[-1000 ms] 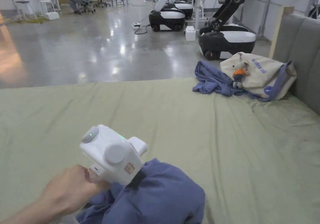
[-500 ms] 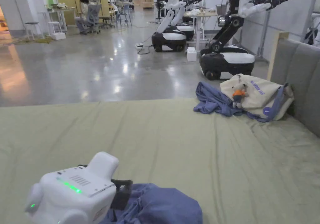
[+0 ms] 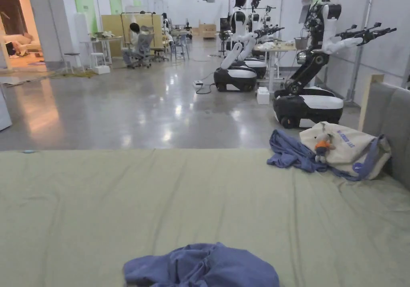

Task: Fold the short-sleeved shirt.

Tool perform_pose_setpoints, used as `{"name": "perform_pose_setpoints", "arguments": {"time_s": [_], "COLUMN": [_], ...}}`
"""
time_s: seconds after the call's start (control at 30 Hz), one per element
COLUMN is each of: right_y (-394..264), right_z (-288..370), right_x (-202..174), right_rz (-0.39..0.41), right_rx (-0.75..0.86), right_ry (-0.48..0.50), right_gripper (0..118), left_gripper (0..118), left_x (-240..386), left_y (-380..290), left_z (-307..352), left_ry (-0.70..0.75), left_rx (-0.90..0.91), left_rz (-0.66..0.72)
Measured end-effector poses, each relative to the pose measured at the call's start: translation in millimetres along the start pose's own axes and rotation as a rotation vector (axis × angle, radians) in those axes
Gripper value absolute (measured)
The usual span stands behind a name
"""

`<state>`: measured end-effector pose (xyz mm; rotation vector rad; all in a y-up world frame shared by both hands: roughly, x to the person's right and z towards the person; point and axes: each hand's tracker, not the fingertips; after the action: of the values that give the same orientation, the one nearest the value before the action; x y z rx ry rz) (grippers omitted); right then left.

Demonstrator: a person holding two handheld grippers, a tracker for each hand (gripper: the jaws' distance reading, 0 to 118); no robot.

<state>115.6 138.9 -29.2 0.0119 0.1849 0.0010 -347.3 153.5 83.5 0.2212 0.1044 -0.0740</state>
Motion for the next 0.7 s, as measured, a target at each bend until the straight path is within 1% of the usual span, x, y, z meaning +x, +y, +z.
{"name": "perform_pose_setpoints", "arguments": {"time_s": [0.03, 0.07, 0.1, 0.13, 0.17, 0.2, 0.23, 0.27, 0.3, 0.37, 0.4, 0.47, 0.5, 0.53, 0.57, 0.6, 0.67, 0.7], "right_y": [1, 3, 3, 3, 3, 3, 2, 0, -2, -8, -12, -22, -26, -31, -36, -41, -52, -57], "right_z": [2, 4, 5, 5, 4, 3, 0, -3, -6, -13, -15, -23, -27, -32, -36, -40, -50, -54], "right_x": [-2, -5, -6, -7, -7, -7, -7, -7, -5, -2, -1, 5, 8, 12, 15, 19, 26, 30], "right_rz": [0.001, 0.0, -0.001, -0.004, -0.006, -0.005, -0.002, 0.001, 0.002, 0.003, 0.002, -0.005, -0.011, -0.018, -0.027, -0.034, -0.048, -0.051], "right_rx": [0.002, 0.004, 0.004, 0.003, -0.002, -0.006, -0.012, -0.019, -0.025, -0.047, -0.058, -0.081, -0.097, -0.115, -0.131, -0.144, -0.174, -0.194], "right_ry": [0.0, 0.003, 0.007, 0.009, 0.013, 0.017, 0.016, 0.017, 0.019, 0.014, 0.01, -0.006, -0.013, -0.025, -0.038, -0.045, -0.065, -0.076], "right_gripper": [2, 2, 2, 2, 2, 2, 2, 2, 2, 2, 2, 2, 2, 2, 2, 2, 2, 2], "left_gripper": [0, 0, 0, 0, 0, 0, 0, 0, 0, 0, 0, 0, 0, 0, 0, 0, 0, 0], "left_x": [-2, -1, 3, 2, 2, 2, 3, 3, 3, 18, 23, 32, 38, 47, 57, 66, 81, 85], "left_y": [4, 7, 5, 7, 10, 8, 4, -6, -15, -54, -77, -143, -171, -205, -237, -265, -312, -330], "left_z": [3, 4, 3, 2, -11, -24, -48, -75, -99, -174, -206, -276, -306, -339, -364, -387, -420, -434], "left_ry": [-0.007, 0.005, 0.04, 0.036, -0.008, -0.019, -0.044, -0.14, -0.175, -0.244, -0.299, -0.424, -0.452, -0.463, -0.466, -0.442, -0.411, -0.409], "left_rx": [-0.016, -0.031, -0.046, -0.028, -0.079, -0.113, -0.203, -0.278, -0.347, -0.573, -0.667, -0.888, -0.984, -1.129, -1.22, -1.329, -1.397, -1.482], "left_rz": [0.004, -0.002, -0.038, -0.039, -0.035, -0.014, -0.004, 0.005, 0.005, -0.058, -0.064, -0.019, -0.001, -0.018, -0.054, -0.12, -0.228, -0.241]}}
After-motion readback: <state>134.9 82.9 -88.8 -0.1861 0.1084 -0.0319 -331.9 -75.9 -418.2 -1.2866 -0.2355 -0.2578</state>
